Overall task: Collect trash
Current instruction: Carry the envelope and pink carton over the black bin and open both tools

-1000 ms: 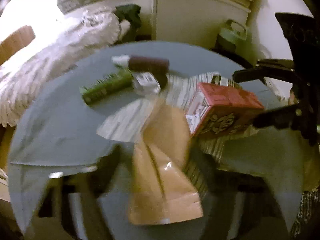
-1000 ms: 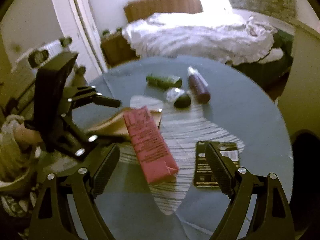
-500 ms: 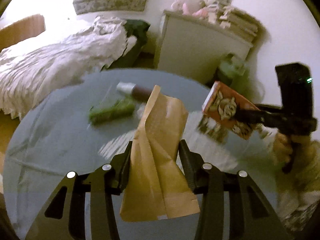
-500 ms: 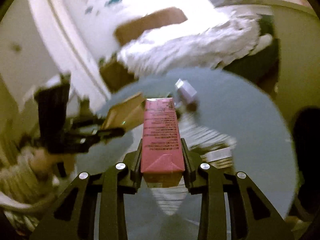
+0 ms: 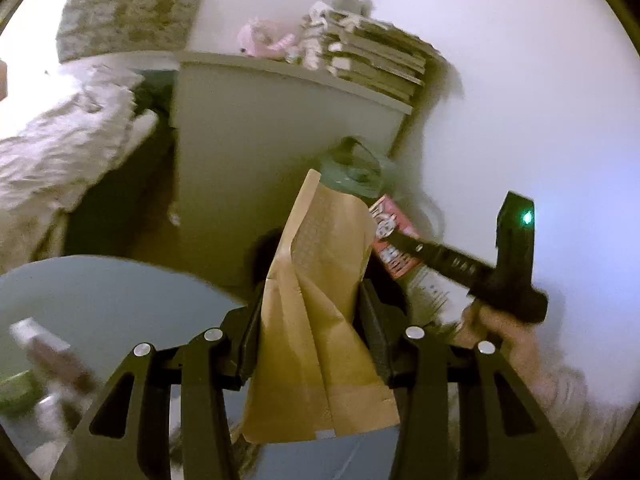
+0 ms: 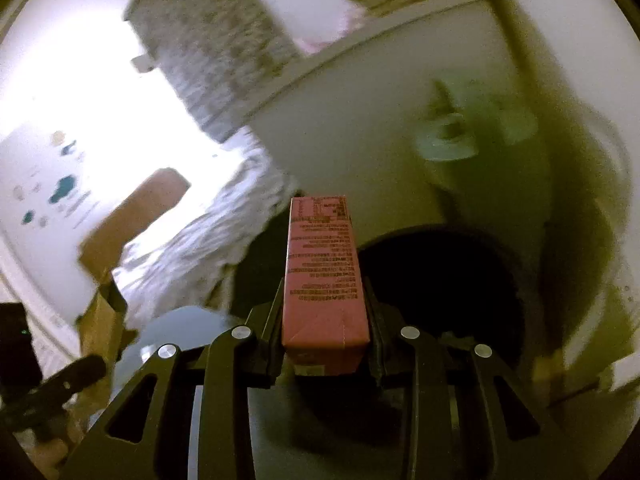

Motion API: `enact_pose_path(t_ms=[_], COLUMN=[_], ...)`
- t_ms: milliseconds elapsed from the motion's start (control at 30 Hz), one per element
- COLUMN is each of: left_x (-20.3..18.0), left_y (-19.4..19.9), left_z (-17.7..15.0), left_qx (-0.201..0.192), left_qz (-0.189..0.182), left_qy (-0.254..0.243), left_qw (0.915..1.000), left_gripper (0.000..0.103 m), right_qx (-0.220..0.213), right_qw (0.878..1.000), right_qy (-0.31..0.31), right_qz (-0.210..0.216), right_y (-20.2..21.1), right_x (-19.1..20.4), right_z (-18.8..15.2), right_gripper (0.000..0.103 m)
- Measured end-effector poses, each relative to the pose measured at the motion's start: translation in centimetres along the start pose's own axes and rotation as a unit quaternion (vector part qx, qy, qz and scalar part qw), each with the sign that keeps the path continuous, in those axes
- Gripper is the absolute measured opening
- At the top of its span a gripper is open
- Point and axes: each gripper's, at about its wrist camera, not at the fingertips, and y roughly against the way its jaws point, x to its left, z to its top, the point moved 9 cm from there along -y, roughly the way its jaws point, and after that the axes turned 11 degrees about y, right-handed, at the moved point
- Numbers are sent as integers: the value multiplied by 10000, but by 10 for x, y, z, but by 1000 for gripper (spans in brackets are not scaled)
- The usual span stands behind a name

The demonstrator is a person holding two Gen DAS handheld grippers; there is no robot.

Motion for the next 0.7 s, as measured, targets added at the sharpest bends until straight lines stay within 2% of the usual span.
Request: enact_pose_path(t_ms=[167, 333, 433, 700], left_x=[-18, -15, -12, -11], left_y=[-65, -109, -124, -149], left_z=[9, 10, 6, 0], left_qx=[308, 566, 676, 871], left_qz=[-103, 18, 55, 98], left_qy=[85, 192, 237, 263], left_qw=[9994, 9982, 9974, 9958], left_gripper=[45, 46, 46, 46], right_qx=[58, 51, 101, 252], right_qw=[9993, 9981, 9973, 9966], right_qy=[-131, -270, -357, -415], right_qz=[-351, -547, -634, -660], right_y=[-15, -23, -30, -36], right_x=[-30, -51, -65, -67], right_z=[-7, -7, -6, -9], right_gripper=[33, 33, 33, 33])
